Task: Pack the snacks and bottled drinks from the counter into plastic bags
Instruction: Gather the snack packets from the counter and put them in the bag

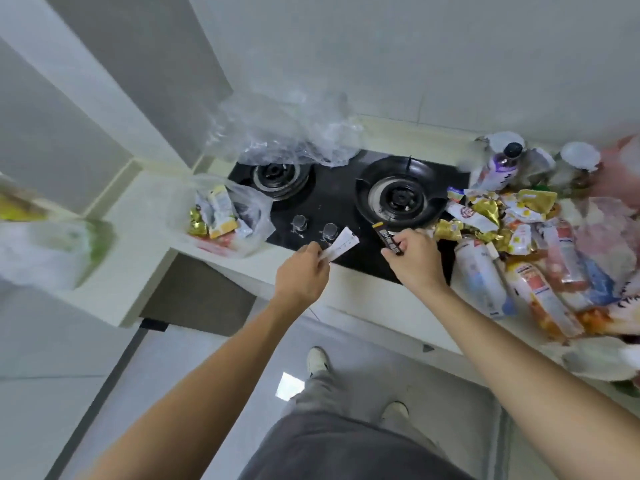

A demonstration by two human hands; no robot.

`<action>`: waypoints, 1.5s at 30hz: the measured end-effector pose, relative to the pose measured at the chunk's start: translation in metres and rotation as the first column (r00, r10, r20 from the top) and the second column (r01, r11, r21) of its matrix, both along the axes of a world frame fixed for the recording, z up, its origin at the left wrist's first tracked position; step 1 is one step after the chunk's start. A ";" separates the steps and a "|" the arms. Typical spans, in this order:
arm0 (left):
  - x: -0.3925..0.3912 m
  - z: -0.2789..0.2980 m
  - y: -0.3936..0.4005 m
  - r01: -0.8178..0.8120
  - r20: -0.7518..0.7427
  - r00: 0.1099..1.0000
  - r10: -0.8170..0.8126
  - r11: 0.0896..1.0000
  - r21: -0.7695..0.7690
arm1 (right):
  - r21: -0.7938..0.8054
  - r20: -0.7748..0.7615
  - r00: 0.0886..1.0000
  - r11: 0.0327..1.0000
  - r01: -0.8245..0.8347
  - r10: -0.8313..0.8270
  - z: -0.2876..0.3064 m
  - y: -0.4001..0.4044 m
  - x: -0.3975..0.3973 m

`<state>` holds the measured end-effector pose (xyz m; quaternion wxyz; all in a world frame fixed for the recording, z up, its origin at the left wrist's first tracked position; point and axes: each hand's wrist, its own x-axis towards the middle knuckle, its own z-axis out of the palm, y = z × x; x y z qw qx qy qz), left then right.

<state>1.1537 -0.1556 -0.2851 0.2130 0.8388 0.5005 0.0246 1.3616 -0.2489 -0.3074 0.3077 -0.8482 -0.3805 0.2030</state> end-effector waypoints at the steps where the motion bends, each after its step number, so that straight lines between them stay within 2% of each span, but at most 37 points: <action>1: -0.014 0.003 0.005 -0.034 -0.003 0.999 0.034 0.999 0.000 | 0.004 -0.012 0.999 0.999 -0.032 0.032 0.003 0.010 -0.013; 7: -0.100 -0.003 0.052 -0.239 0.037 0.970 0.239 0.971 -0.020 | 0.004 0.004 0.977 0.977 -0.212 0.212 0.010 0.088 -0.085; 14: -0.187 -0.030 0.144 -0.366 0.068 0.927 0.369 0.929 -0.055 | -0.084 0.040 0.935 0.934 -0.348 0.353 0.000 0.207 -0.179; 18: -0.213 -0.039 0.202 -0.364 0.090 0.924 0.371 0.928 -0.082 | -0.162 0.057 0.919 0.912 -0.376 0.390 -0.012 0.271 -0.219; 23: -0.218 -0.050 0.269 -0.345 0.111 0.926 0.361 0.928 -0.141 | -0.228 0.109 0.928 0.917 -0.326 0.357 -0.020 0.331 -0.240; 29: -0.208 -0.057 0.315 -0.293 0.258 0.884 0.391 0.891 -0.347 | -0.227 0.115 0.938 0.928 -0.295 0.327 -0.032 0.368 -0.250; 32: -0.212 -0.064 0.311 -0.242 0.248 0.913 0.323 0.920 -0.307 | -0.234 0.130 0.930 0.922 -0.308 0.344 -0.034 0.362 -0.249; 38: -0.217 -0.059 0.281 -0.094 0.146 0.983 0.108 0.991 -0.097 | -0.186 0.175 0.926 0.935 -0.303 0.335 -0.025 0.321 -0.231; 45: -0.153 -0.034 0.239 0.134 0.026 0.990 -0.137 0.986 0.096 | -0.154 0.260 0.931 0.963 -0.223 0.258 -0.005 0.242 -0.169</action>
